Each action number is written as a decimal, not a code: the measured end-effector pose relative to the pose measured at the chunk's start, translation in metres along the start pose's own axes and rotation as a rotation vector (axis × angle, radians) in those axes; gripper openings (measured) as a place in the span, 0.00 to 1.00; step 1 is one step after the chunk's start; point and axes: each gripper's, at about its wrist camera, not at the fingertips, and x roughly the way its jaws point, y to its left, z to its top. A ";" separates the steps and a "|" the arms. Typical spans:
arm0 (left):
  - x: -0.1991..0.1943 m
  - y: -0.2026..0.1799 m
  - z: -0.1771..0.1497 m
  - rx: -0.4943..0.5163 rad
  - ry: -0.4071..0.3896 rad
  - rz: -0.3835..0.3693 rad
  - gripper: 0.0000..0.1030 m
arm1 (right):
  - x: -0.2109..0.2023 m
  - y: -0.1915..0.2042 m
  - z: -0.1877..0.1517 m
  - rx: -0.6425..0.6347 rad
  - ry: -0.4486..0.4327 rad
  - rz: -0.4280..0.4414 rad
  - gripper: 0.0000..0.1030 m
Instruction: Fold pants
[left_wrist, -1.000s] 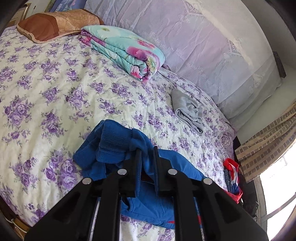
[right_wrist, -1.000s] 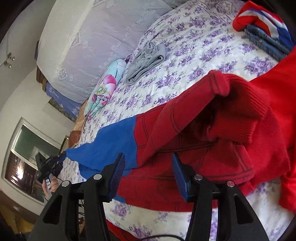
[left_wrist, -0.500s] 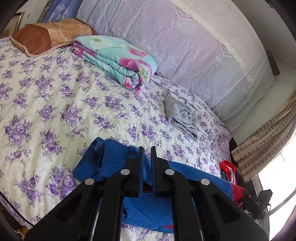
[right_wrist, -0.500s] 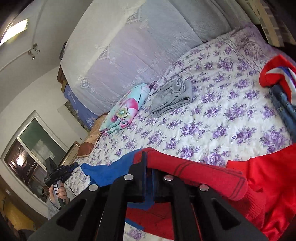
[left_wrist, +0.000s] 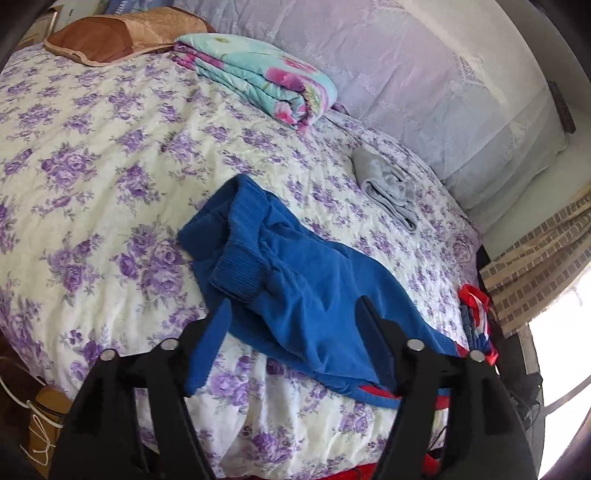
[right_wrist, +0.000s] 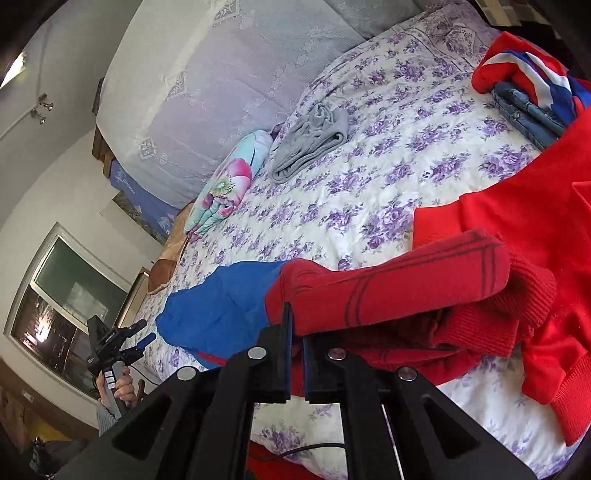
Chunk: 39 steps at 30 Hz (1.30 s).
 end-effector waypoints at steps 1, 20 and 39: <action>0.005 0.005 0.001 -0.016 0.014 0.015 0.67 | 0.000 0.000 -0.001 0.001 0.002 0.000 0.04; 0.031 0.065 0.008 -0.108 0.076 0.011 0.26 | 0.021 -0.044 -0.042 0.085 0.184 -0.114 0.04; 0.077 -0.023 -0.015 0.145 0.127 -0.016 0.54 | -0.038 -0.067 -0.029 0.354 -0.023 0.008 0.59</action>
